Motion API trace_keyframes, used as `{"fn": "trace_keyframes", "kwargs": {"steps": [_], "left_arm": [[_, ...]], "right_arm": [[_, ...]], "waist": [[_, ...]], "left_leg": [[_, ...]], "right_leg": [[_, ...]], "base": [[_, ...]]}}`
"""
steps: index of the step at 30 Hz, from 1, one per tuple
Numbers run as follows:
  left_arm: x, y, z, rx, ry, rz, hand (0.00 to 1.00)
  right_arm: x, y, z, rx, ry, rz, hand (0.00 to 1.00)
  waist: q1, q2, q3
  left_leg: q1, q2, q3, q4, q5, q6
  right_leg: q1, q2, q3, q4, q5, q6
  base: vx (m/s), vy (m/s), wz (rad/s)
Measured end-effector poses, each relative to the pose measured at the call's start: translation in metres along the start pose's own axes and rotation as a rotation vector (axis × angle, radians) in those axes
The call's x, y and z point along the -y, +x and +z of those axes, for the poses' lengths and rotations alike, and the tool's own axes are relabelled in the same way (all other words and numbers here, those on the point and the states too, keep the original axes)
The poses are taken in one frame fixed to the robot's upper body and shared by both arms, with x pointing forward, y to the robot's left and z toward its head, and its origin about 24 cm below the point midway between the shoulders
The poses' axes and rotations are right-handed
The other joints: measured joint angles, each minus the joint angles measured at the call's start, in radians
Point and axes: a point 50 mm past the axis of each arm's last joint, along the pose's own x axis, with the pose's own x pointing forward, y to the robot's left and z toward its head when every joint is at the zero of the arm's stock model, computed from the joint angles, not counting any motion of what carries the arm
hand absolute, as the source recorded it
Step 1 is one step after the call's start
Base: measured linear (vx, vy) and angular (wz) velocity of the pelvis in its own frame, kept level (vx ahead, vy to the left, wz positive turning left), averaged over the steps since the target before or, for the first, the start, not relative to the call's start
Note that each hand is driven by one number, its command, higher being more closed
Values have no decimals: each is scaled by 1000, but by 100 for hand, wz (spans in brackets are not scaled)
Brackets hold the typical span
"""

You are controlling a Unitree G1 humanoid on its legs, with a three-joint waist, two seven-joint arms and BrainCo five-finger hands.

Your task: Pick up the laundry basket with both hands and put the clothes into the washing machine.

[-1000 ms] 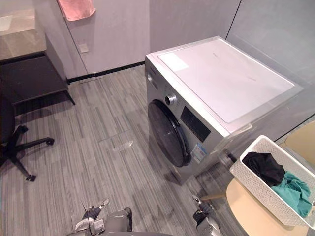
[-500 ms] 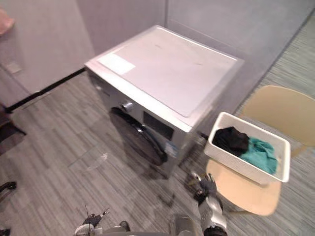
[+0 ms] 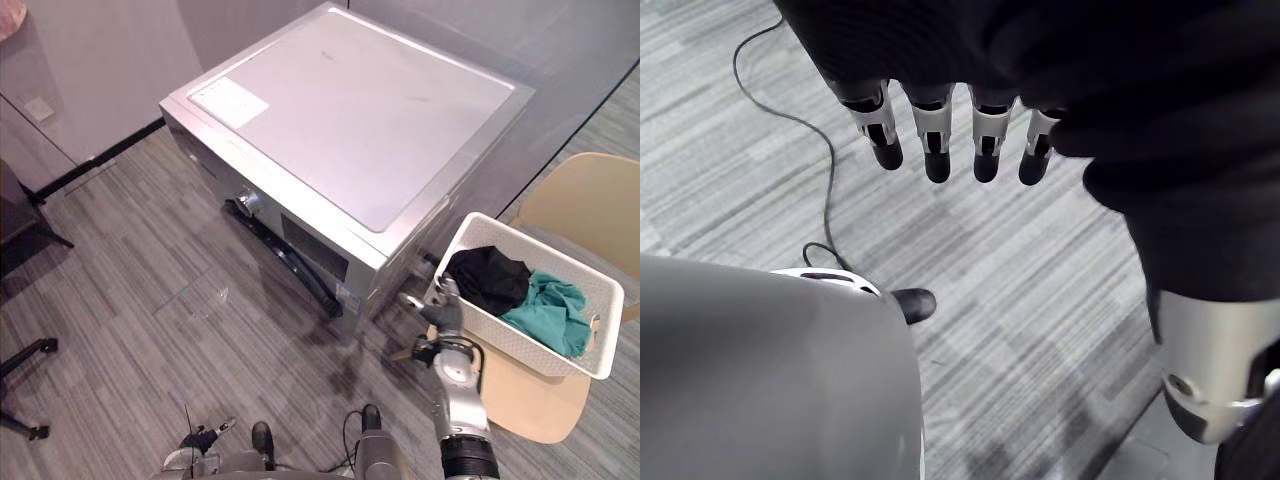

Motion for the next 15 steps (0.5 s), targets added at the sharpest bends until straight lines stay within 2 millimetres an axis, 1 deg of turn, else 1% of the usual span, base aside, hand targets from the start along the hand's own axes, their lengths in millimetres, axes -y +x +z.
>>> {"fn": "trace_keyframes", "kwargs": {"steps": [1,3,5,7,9,10,12,15], "left_arm": [[3,0,6,18,6,-6,0],[5,0,11,39,19,-12,0],[6,0,15,51,26,-9,0],[8,0,19,65,44,-5,0],[13,-1,24,83,58,-16,0],[13,-1,24,84,58,-17,0],[14,0,28,94,58,-17,0],[14,0,33,106,55,0,0]], "right_arm": [[-17,-2,-2,-7,-7,81,0],[-23,-5,-3,8,30,78,0],[-34,-9,-8,-13,44,129,0],[-41,-12,-12,-33,37,169,0],[-49,-17,-23,-77,25,213,0],[-50,-18,-24,-82,23,217,0],[-65,-26,-41,-157,-4,303,0],[-79,-32,-45,-185,2,348,0]], "waist": [[5,11,16],[8,19,40],[7,25,59],[6,25,66],[5,26,81],[5,26,82],[12,23,96],[21,19,108]], "left_leg": [[-26,-3,-9,-1,9,4],[-38,-4,-14,-3,15,5],[-55,-3,-14,-7,26,1],[-60,-3,-9,-23,36,4],[-62,-3,-9,-28,39,5],[-62,-3,-9,-28,39,5],[-65,-3,-5,-29,38,5],[-70,-5,6,-31,38,6]], "right_leg": [[-10,-3,-9,-21,16,1],[-13,-4,-13,-37,30,0],[-21,-2,-13,-63,50,-1],[-30,2,-8,-79,66,-1],[-30,4,-7,-89,75,-1],[-30,4,-6,-89,75,-1],[-31,4,-2,-102,86,0],[-32,5,10,-125,104,3]], "base": [[-52,22,15],[-51,14,7],[-69,-1,-3],[-58,-13,-8],[-55,-6,-4],[-40,7,-3],[-33,7,-6],[-31,7,-10]]}}
